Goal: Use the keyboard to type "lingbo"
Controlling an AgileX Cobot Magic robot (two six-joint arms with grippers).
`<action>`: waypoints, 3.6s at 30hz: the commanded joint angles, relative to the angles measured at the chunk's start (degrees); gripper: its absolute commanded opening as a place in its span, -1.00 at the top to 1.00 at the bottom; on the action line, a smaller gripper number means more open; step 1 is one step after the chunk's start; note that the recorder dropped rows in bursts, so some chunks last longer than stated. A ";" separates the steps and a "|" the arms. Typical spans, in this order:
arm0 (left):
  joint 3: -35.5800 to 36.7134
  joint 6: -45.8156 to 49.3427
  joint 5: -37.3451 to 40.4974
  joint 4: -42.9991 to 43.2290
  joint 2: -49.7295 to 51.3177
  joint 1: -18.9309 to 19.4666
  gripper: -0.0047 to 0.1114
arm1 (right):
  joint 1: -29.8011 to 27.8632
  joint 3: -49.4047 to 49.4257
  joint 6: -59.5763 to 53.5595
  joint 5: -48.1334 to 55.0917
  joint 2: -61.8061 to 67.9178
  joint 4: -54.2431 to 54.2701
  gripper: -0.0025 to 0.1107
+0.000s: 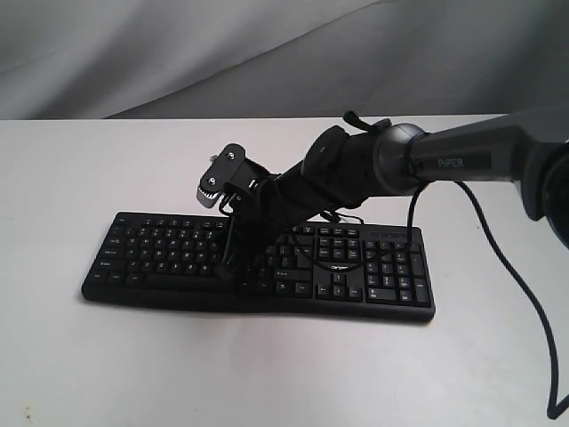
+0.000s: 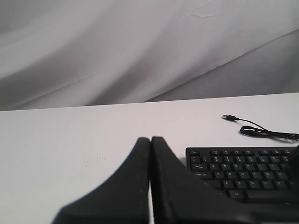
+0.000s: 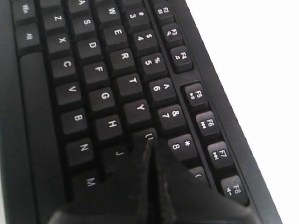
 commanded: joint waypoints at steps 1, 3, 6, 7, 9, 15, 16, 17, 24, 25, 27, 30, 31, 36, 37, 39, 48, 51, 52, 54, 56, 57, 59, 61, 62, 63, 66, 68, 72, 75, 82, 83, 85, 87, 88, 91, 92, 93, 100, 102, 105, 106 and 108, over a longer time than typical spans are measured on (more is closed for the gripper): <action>0.28 -0.12 -0.35 0.01 -0.28 -0.31 0.91 | 0.54 -0.19 0.35 2.57 -3.01 0.26 0.96; 0.28 -0.12 -0.35 0.01 -0.28 -0.31 0.91 | 1.01 -0.19 0.17 3.41 -2.86 1.17 0.96; 0.28 -0.12 -0.35 0.01 -0.28 -0.31 0.91 | 1.96 -0.19 0.17 3.41 -1.99 1.15 0.96; 0.28 -0.12 -0.35 0.01 -0.28 -0.31 0.91 | 2.43 -0.19 0.08 3.41 -1.71 1.15 0.96; 0.28 -0.12 -0.35 0.01 -0.28 -0.31 0.91 | 3.07 -0.19 -0.04 3.49 -1.29 1.15 0.96; 0.28 -0.12 -0.35 0.01 -0.28 -0.31 0.91 | 3.94 -0.19 -0.30 3.38 -1.19 1.15 0.96; 0.28 -0.12 -0.35 0.01 -0.28 -0.31 0.91 | 3.94 -0.19 -0.30 3.26 -1.19 1.15 0.96; 0.28 -0.12 -0.35 0.01 -0.28 -0.31 0.91 | 3.94 -0.19 -0.30 3.17 -1.06 1.15 0.96; 0.28 -0.12 -0.35 0.01 -0.28 -0.31 0.91 | 3.94 -0.19 -0.39 2.31 -0.53 0.79 0.96; 0.28 -0.12 -0.35 0.01 -0.28 -0.31 0.91 | 3.94 -0.19 -0.28 2.31 -0.53 0.79 0.96; 0.28 -0.12 -0.35 0.01 -0.28 -0.31 0.91 | 3.94 -0.19 -0.28 2.31 -0.53 0.79 0.96; 0.28 -0.12 -0.35 0.01 -0.28 -0.31 0.91 | 3.94 -0.19 -0.28 2.41 -0.53 0.67 0.96; 0.28 -0.12 -0.35 0.01 -0.28 -0.31 0.91 | 3.94 -0.19 -0.28 2.41 -0.53 0.49 0.96; 0.28 -0.12 -0.35 0.01 -0.28 -0.31 0.91 | 3.94 -0.19 -0.28 2.06 0.10 0.28 0.96; 0.28 -0.12 -0.35 0.01 -0.28 -0.31 0.91 | 3.94 -0.19 -0.28 2.06 0.10 0.17 0.96; 0.28 -0.12 -0.35 0.01 -0.28 -0.31 0.91 | 3.94 -0.19 0.32 2.17 0.10 -0.38 0.96; 0.28 -0.12 -0.35 0.01 -0.28 -0.31 0.91 | 3.94 -0.19 0.32 1.91 0.10 -0.54 0.96; 0.28 -0.12 -0.35 0.01 -0.28 -0.31 0.91 | 3.94 -0.19 0.32 1.50 1.31 -0.79 0.96; 0.28 -0.12 -0.35 0.01 -0.28 -0.31 0.91 | 3.94 -0.19 0.32 1.52 1.62 -0.79 0.96; 0.28 -0.12 -0.35 0.01 -0.28 -0.31 0.91 | 3.94 -0.19 0.52 1.52 0.55 -0.79 0.96; 0.28 -0.12 -0.35 0.01 -0.28 -0.31 0.91 | 3.94 -0.19 0.52 1.18 -0.76 -0.79 0.96; 0.28 -0.12 -0.35 0.01 -0.28 -0.31 0.91 | 3.94 -0.63 0.52 0.62 -1.01 -0.79 0.96; 0.28 -0.12 -0.35 0.01 -0.28 -0.31 0.91 | 3.94 -3.43 0.94 1.74 -0.32 -0.79 0.96; 0.28 -0.12 -0.35 0.01 -0.28 -0.31 0.91 | 3.94 -6.19 1.91 3.15 1.14 -0.79 0.96; 0.28 -0.12 -0.35 0.01 -0.28 -0.31 0.91 | 3.94 -7.34 2.23 3.78 1.93 -0.79 0.96; 0.28 -0.12 -0.35 0.01 -0.28 -0.31 0.91 | 3.94 -8.39 2.66 4.40 2.70 -0.93 0.96; 0.28 -0.12 -0.35 0.01 -0.28 -0.31 0.91 | 3.94 -10.26 3.29 5.40 4.92 -1.04 0.96; 0.28 -0.12 -0.35 0.01 -0.28 -0.31 0.91 | 3.94 -10.26 3.29 5.39 5.26 -1.04 0.96; 0.28 -0.12 -0.35 0.01 -0.28 -0.31 0.91 | 3.94 -10.26 3.29 5.52 5.26 -1.04 0.96; 0.28 -0.12 -0.35 0.01 -0.28 -0.31 0.91 | 3.94 -10.26 3.29 5.53 5.26 -1.21 0.96; 0.28 -0.12 -0.35 0.01 -0.28 -0.31 0.91 | 3.94 -10.26 3.29 5.09 5.26 -1.83 0.96; 0.28 -0.12 -0.35 0.01 -0.28 -0.31 0.91 | 3.94 -10.26 3.29 5.09 5.26 -1.83 0.96; 0.28 -0.12 -0.35 0.01 -0.28 -0.31 0.91 | 3.94 -10.26 3.41 4.96 5.26 -1.83 0.96; 0.28 -0.12 -0.35 0.01 -0.28 -0.31 0.91 | 3.94 -10.26 3.51 4.84 5.26 -1.83 0.96; 0.28 -0.12 -0.35 0.01 -0.28 -0.31 0.91 | 3.94 -10.26 3.52 4.74 5.26 -1.83 0.96; 0.28 -0.12 -0.35 0.01 -0.28 -0.31 0.91 | 3.94 -10.26 3.52 4.74 5.26 -1.83 0.96; 0.28 -0.12 -0.35 0.01 -0.28 -0.31 0.91 | 3.94 -10.26 3.52 4.74 5.40 -1.83 0.96; 0.28 -0.12 -0.35 0.01 -0.28 -0.31 0.91 | 3.94 -10.26 3.65 4.48 5.91 -1.83 0.96; 0.28 -0.12 -0.35 0.01 -0.28 -0.31 0.91 | 3.72 -10.26 4.32 5.52 6.38 -1.95 0.96; 0.28 -0.12 -0.35 0.01 -0.28 -0.31 0.91 | 3.72 -10.26 5.36 6.35 5.18 -3.17 0.96; 0.28 -0.12 -0.35 0.01 -0.28 -0.31 0.91 | 3.85 -10.26 8.42 7.29 3.75 -6.68 0.96; 0.28 -0.12 -0.35 0.01 -0.28 -0.31 0.91 | 3.85 -10.26 9.34 7.63 3.44 -7.45 0.96; 0.28 -0.12 -0.35 0.01 -0.28 -0.31 0.91 | 3.85 -10.26 10.24 8.98 3.29 -8.21 0.96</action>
